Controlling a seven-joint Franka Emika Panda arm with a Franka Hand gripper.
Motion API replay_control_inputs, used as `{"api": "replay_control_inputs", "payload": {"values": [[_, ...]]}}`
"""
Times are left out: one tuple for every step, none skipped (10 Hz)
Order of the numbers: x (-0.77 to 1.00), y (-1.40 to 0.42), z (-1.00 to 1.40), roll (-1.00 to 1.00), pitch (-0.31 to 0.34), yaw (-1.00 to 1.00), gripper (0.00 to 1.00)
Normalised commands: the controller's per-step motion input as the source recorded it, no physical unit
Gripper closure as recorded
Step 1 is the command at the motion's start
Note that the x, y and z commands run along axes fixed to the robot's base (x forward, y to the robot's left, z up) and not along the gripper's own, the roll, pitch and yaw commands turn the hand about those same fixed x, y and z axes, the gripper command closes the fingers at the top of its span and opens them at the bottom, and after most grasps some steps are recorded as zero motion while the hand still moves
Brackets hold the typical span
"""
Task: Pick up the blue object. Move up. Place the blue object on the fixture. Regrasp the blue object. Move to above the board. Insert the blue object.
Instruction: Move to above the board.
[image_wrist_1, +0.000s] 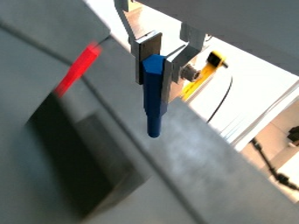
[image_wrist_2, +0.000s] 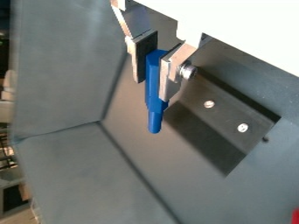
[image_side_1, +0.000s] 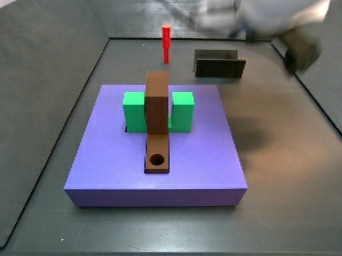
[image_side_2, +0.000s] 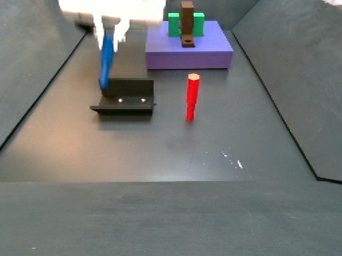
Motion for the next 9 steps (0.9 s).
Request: {"api": "replay_control_inputs", "payload": {"values": [[0.00, -0.02, 1.40, 0.00, -0.002, 0.00, 1.00], [0.02, -0.04, 1.40, 0.00, 0.039, -0.01, 1.00], [0.01, -0.04, 1.40, 0.00, 0.040, -0.01, 1.00], [0.01, -0.04, 1.40, 0.00, 0.042, 0.01, 1.00], [0.01, -0.03, 0.78, -0.01, 0.059, 0.01, 1.00], [0.02, -0.02, 0.51, -0.01, 0.063, 0.02, 1.00], [0.04, -0.03, 0.21, 0.02, 0.076, 0.04, 1.00], [-1.15, -1.40, 0.30, -1.00, 0.151, -0.14, 1.00], [-1.17, -1.40, 0.27, -1.00, 0.148, -0.14, 1.00]]}}
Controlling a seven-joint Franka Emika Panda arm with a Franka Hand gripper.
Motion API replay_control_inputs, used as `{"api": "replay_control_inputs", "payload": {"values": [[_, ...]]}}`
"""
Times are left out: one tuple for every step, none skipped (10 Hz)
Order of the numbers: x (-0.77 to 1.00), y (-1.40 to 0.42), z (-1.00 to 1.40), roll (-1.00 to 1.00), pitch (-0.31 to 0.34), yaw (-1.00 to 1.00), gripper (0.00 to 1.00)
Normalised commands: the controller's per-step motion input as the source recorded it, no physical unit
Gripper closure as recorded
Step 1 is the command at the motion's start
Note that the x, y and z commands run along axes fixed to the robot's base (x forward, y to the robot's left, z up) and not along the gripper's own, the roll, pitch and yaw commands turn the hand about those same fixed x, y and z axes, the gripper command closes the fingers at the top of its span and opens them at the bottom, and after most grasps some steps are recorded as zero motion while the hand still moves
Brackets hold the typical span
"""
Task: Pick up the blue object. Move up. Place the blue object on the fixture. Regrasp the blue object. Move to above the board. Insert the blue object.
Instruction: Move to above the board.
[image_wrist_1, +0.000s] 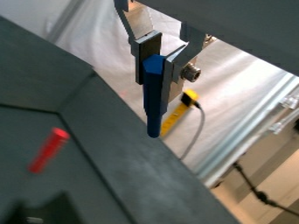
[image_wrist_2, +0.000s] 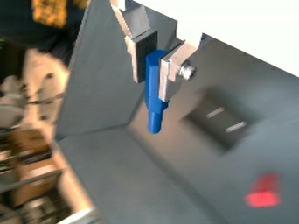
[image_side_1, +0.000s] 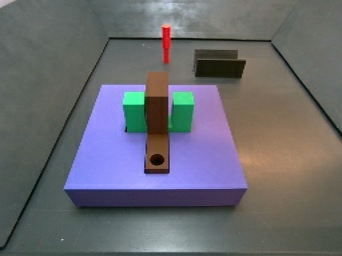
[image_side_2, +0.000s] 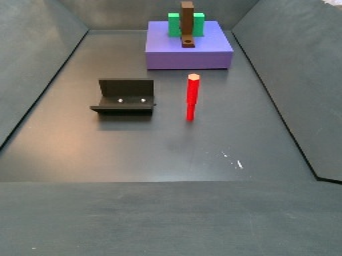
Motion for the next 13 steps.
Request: {"api": "replay_control_inputs", "payload": {"values": [[-1.30, -1.40, 0.29, -1.00, 0.132, -0.12, 1.00], [-1.30, -1.40, 0.26, -1.00, 0.138, -0.12, 1.00], [-1.28, -1.40, 0.29, -1.00, 0.152, -0.11, 1.00], [-1.27, -1.40, 0.26, -1.00, 0.160, -0.10, 1.00], [-0.34, -0.30, 0.06, -1.00, 0.157, -0.08, 1.00], [-0.09, -0.01, 0.00, -1.00, 0.158, -0.07, 1.00], [0.04, 0.09, -0.01, -1.00, 0.172, -0.06, 1.00], [0.00, 0.07, 0.00, -1.00, 0.153, -0.04, 1.00], [0.00, 0.08, -0.03, -1.00, 0.143, -0.02, 1.00], [-0.01, 0.07, 0.00, -1.00, 0.126, -0.02, 1.00], [-0.04, 0.04, -0.01, -0.77, 0.066, -0.01, 1.00], [-0.04, 0.03, 0.00, -0.47, 0.019, 0.00, 1.00], [-0.04, 0.02, 0.00, -0.31, 0.001, 0.00, 1.00]]}}
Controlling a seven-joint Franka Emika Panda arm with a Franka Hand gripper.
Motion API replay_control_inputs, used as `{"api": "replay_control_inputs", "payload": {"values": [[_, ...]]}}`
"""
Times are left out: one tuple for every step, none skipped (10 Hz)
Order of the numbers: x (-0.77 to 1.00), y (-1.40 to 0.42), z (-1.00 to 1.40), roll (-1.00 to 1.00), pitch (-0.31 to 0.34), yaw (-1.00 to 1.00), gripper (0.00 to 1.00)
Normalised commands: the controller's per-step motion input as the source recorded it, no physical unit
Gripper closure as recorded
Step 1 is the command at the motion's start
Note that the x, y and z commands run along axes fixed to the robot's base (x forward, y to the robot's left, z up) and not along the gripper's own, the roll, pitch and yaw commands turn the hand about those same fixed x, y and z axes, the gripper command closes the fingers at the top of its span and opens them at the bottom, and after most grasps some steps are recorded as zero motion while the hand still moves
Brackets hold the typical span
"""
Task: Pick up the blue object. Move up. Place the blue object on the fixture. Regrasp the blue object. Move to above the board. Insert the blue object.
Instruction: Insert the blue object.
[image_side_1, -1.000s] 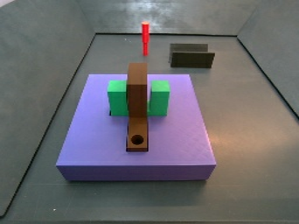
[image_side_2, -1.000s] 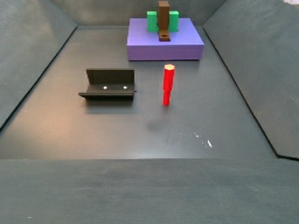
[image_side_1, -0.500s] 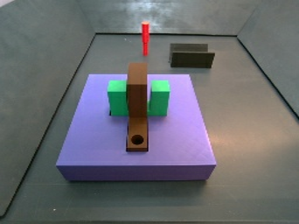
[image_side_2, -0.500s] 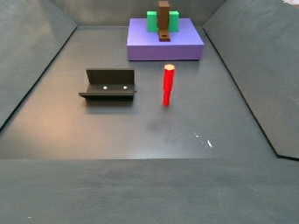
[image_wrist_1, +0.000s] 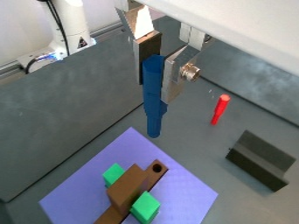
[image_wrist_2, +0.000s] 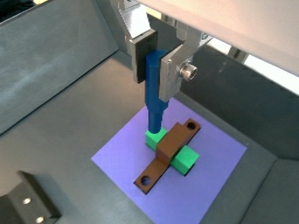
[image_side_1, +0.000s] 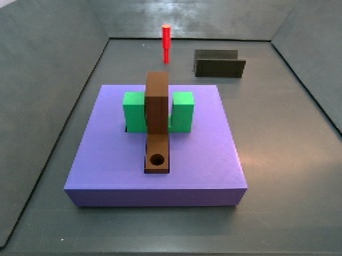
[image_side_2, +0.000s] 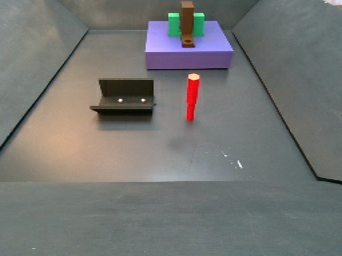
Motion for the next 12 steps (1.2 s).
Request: {"api": "replay_control_inputs", "payload": {"values": [[0.00, 0.00, 0.00, 0.00, 0.000, -0.05, 1.00], [-0.08, -0.44, -0.43, -0.14, -0.227, -0.02, 1.00], [-0.17, -0.79, -0.45, -0.12, -0.284, 0.01, 1.00], [-0.13, -0.87, -0.49, -0.05, -0.267, 0.05, 1.00], [-0.15, -0.85, -0.52, -0.04, -0.273, 0.06, 1.00], [-0.19, -0.78, -0.58, -0.01, -0.251, 0.13, 1.00], [0.00, -0.47, -0.62, -0.05, -0.183, 0.16, 1.00], [0.00, -0.41, -0.66, -0.06, -0.241, 0.10, 1.00], [0.00, -0.32, -0.72, -0.04, -0.231, 0.12, 1.00], [0.00, -0.14, -0.80, -0.04, -0.204, 0.12, 1.00], [0.05, -0.11, -0.67, 0.00, -0.160, 0.07, 1.00], [0.11, -0.07, -0.60, 0.00, -0.114, 0.07, 1.00]]}}
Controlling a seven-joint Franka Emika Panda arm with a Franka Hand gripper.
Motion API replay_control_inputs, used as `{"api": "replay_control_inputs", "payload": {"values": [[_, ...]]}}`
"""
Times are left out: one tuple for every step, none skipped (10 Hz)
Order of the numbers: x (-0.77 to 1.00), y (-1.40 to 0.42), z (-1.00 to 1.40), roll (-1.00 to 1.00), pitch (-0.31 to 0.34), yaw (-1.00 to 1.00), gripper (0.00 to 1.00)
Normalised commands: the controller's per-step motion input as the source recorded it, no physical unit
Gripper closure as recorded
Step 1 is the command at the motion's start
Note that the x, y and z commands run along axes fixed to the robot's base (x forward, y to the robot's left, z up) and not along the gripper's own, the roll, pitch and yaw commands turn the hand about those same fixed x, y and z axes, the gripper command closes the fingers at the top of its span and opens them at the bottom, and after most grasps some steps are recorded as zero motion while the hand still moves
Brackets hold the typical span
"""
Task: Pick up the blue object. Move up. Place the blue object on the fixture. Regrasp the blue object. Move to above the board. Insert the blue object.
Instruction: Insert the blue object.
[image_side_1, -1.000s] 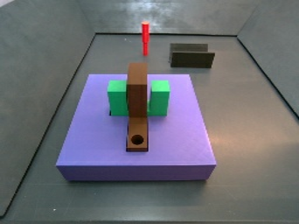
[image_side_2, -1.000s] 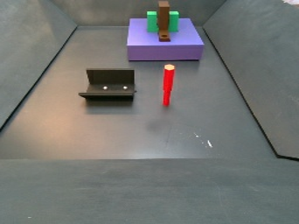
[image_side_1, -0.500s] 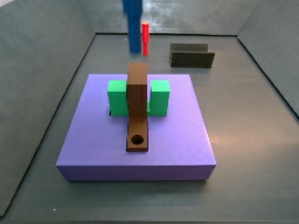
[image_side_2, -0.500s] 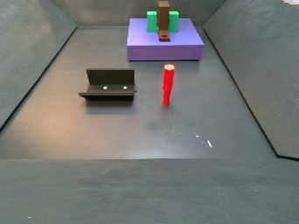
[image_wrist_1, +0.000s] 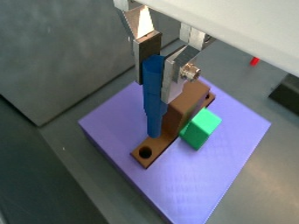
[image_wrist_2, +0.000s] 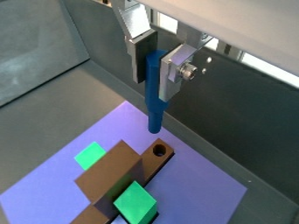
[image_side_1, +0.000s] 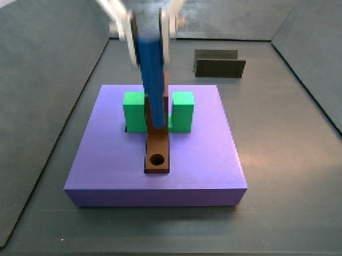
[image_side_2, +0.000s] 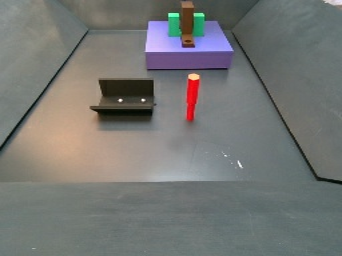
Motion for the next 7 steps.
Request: {"api": "replay_control_inputs", "payload": {"values": [[0.05, -0.09, -0.54, 0.03, -0.096, 0.07, 1.00], [0.00, -0.12, -0.47, 0.06, -0.049, 0.18, 1.00], [-0.01, -0.11, -0.38, 0.10, -0.004, 0.20, 1.00], [-0.04, -0.08, -0.30, 0.12, 0.000, 0.19, 1.00], [-0.09, -0.06, -0.24, 0.09, -0.009, 0.18, 1.00], [0.00, -0.02, -0.17, 0.06, 0.000, 0.04, 1.00], [0.05, -0.03, -0.20, 0.04, -0.009, 0.07, 1.00]]}}
